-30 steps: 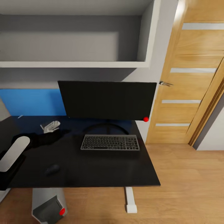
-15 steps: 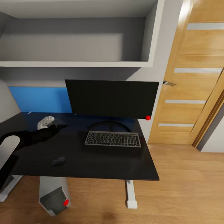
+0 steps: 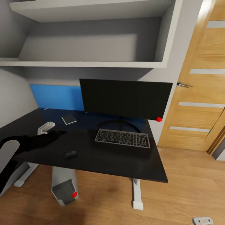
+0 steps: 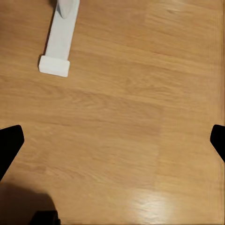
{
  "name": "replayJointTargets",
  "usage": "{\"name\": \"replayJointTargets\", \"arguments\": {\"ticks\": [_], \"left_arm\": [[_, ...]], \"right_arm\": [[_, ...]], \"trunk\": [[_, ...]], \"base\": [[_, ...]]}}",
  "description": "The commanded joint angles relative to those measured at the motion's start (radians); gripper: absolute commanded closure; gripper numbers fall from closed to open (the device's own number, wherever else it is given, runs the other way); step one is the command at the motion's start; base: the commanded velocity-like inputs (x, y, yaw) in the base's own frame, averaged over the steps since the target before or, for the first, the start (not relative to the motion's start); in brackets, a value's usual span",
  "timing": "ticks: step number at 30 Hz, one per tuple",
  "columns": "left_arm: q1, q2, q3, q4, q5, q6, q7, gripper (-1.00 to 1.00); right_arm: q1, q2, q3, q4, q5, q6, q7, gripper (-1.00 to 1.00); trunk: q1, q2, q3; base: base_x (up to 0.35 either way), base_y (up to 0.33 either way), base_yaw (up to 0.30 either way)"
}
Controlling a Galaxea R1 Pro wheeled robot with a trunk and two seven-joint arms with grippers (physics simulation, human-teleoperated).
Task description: In the bedroom, organize the workspace by keeping the computer under the desk, ensuring the monitor is on the desk, placing the keyboard on the desk next to the monitor, placing the mouse on the desk next to the keyboard, moving the folder from the swivel chair onto the desk next to the mouse, stacking the notebook on top of the folder with the pen on top of the notebook, and positioning the swivel chair next to the desk.
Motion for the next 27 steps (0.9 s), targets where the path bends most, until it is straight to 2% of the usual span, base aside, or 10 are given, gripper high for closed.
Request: {"name": "replayJointTargets", "arguments": {"ticks": [1, 12, 20, 23, 27], "left_arm": [[-0.001, 0.000, -0.002, -0.001, 0.010, 0.000, 0.011, -1.00], [-0.001, -0.002, -0.002, -0.004, 0.010, -0.001, 0.014, -1.00], [0.022, -0.006, -0.001, -0.008, 0.011, -0.006, 0.014, -1.00], [0.033, -0.055, 0.000, -0.009, 0.009, -0.014, 0.016, -1.00], [0.051, -0.082, 0.001, -0.009, 0.000, -0.028, 0.021, -1.00]], "right_arm": [[0.000, -0.001, -0.001, -0.006, -0.010, 0.009, -0.008, -1.00], [0.000, 0.004, -0.019, -0.024, -0.009, 0.035, -0.009, -1.00], [-0.001, 0.005, -0.021, -0.024, -0.010, 0.036, -0.009, -1.00], [-0.002, 0.005, -0.024, -0.024, -0.010, 0.036, -0.009, -1.00], [-0.002, 0.005, -0.026, -0.025, -0.011, 0.036, -0.009, -1.00]], "trunk": [[0.000, -0.001, -0.001], [0.000, -0.001, -0.001], [0.000, -0.001, 0.002], [-0.004, 0.006, 0.007], [-0.020, 0.034, 0.021]], "base": [[-0.247, -0.178, 0.147], [-0.265, -0.181, 0.217], [-0.055, -0.030, 0.269], [-0.009, -0.005, 0.257], [-0.003, -0.001, 0.235]]}}
